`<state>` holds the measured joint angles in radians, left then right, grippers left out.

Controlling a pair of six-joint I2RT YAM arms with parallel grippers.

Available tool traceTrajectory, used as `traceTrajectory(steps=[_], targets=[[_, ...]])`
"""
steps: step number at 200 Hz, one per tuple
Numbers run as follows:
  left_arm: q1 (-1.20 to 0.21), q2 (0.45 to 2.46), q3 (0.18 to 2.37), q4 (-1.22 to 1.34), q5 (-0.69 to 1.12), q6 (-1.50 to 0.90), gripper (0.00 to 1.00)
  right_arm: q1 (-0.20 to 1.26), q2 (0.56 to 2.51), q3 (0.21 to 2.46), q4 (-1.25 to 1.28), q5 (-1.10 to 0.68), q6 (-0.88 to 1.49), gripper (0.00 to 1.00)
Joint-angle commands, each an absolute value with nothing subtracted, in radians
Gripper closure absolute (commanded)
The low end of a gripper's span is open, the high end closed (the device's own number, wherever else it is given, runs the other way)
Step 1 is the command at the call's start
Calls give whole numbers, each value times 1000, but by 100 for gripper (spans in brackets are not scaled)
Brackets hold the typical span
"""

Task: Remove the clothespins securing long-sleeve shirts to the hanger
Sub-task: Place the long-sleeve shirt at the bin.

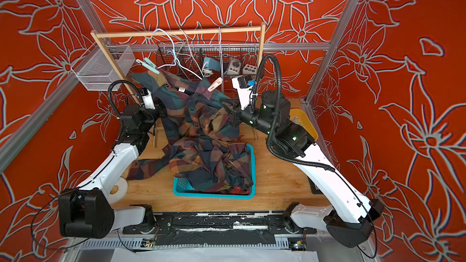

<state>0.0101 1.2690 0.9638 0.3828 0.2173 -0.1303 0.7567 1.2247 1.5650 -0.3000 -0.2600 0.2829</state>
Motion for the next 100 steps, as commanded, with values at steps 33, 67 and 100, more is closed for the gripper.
traceTrajectory(steps=[33, 67, 100], targets=[[-115, 1140, 1016, 388, 313, -118, 100, 754, 1256, 1750, -238, -355, 314, 100], [-214, 1135, 1090, 357, 313, -104, 100, 755, 1286, 1839, -266, -374, 310, 100], [-291, 1132, 1158, 334, 322, -94, 100, 754, 1298, 1894, -287, -401, 318, 100]])
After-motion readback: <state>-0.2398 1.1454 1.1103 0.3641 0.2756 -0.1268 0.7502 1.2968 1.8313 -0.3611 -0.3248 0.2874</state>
